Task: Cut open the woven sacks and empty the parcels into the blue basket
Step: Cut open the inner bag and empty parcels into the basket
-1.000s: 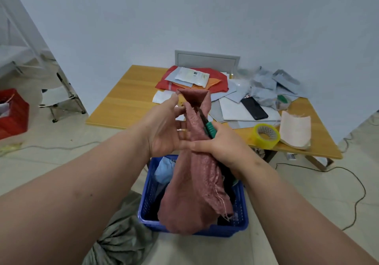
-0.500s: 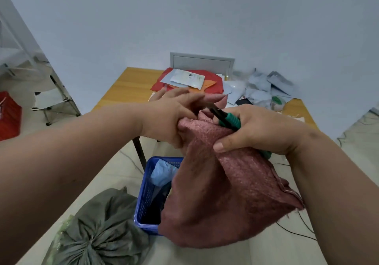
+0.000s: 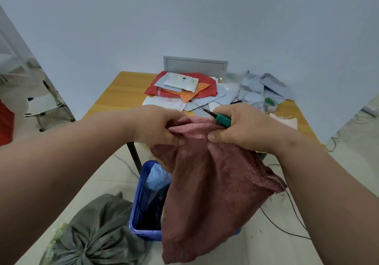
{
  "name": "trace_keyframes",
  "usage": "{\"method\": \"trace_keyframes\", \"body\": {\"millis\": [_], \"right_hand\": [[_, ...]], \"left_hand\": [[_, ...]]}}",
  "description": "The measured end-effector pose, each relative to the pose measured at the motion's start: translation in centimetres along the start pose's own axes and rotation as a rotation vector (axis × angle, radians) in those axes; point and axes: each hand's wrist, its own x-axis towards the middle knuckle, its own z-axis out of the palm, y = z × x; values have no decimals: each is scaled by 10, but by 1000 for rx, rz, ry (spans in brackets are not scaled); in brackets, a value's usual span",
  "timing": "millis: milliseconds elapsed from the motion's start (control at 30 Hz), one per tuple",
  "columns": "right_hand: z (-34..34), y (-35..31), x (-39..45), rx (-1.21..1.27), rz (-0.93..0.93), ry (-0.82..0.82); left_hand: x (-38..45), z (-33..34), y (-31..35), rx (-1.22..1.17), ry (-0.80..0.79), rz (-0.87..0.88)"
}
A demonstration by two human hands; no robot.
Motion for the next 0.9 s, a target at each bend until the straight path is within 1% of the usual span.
{"method": "trace_keyframes", "body": {"millis": [67, 100, 133, 200, 267, 333, 367, 400, 433, 500, 567, 633, 700, 767, 800, 833, 900], "right_hand": [[1, 7, 3, -174, 36, 14], [3, 10, 5, -234, 61, 26], [5, 14, 7, -277, 79, 47], [10, 21, 11, -329, 119, 104], [14, 24, 17, -305, 181, 179], [20, 23, 23, -222, 221, 240], [23, 20, 26, -122, 240, 266], [27, 17, 27, 39, 261, 297], [31, 14, 28, 256, 281, 324], [39, 6, 25, 645, 305, 313], [47, 2, 22, 814, 253, 246], [50, 1, 21, 866, 180, 167], [49, 2, 23, 811, 166, 137], [46, 4, 23, 703, 169, 203], [43, 4, 24, 705, 164, 251], [38, 4, 24, 752, 142, 289], [25, 1, 21, 848, 78, 309]], "left_hand": [[2, 0, -1, 429, 73, -33], [4, 0, -1, 534, 113, -35], [4, -1, 1, 515, 136, -44], [3, -5, 8, 299, 123, -131], [6, -4, 13, -3, 77, -257], [10, 0, 14, -352, 35, -367], [12, 3, 14, -569, 29, -413], [15, 6, 15, -770, 35, -461], [16, 8, 19, -938, 50, -498], [18, 15, 27, -1169, 130, -521], [19, 19, 35, -1323, 208, -480], [13, 17, 41, -1450, 248, -363], [4, 12, 43, -1571, 219, -238], [-5, 7, 43, -1643, 163, -132], [-7, 5, 43, -1640, 164, -103], [-9, 3, 42, -1596, 207, -96], [-9, 3, 34, -1441, 377, -114]]}}
